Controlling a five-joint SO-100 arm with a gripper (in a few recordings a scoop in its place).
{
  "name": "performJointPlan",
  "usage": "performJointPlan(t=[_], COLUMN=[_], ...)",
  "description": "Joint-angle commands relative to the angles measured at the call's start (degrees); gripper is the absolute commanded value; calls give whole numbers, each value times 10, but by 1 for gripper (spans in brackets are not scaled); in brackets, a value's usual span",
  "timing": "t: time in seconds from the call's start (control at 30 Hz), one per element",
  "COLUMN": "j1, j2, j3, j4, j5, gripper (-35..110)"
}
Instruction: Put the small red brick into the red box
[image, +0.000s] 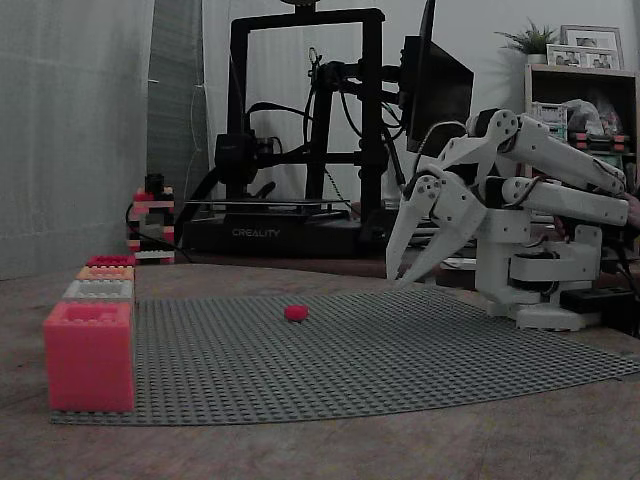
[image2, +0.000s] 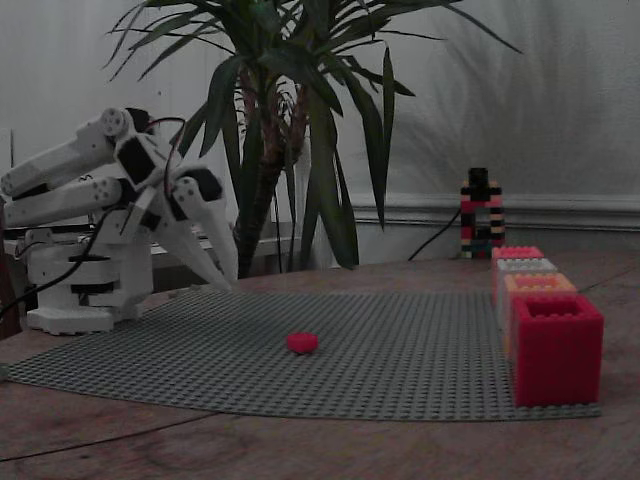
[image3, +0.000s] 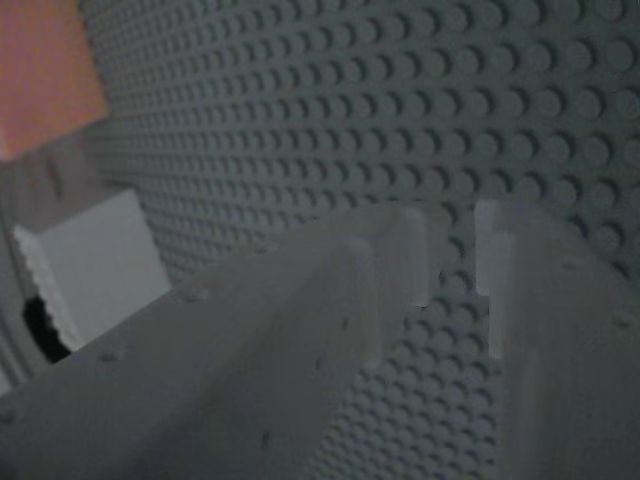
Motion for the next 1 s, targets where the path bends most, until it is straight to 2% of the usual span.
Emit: performJointPlan(t=[0.0,0.7,0.97], j1=[18,22,71], j2=[7,4,-167], j3=[-4,-13,-92], j4=[16,4,-100], j5=[-11,-7,28], gripper=[0,0,5])
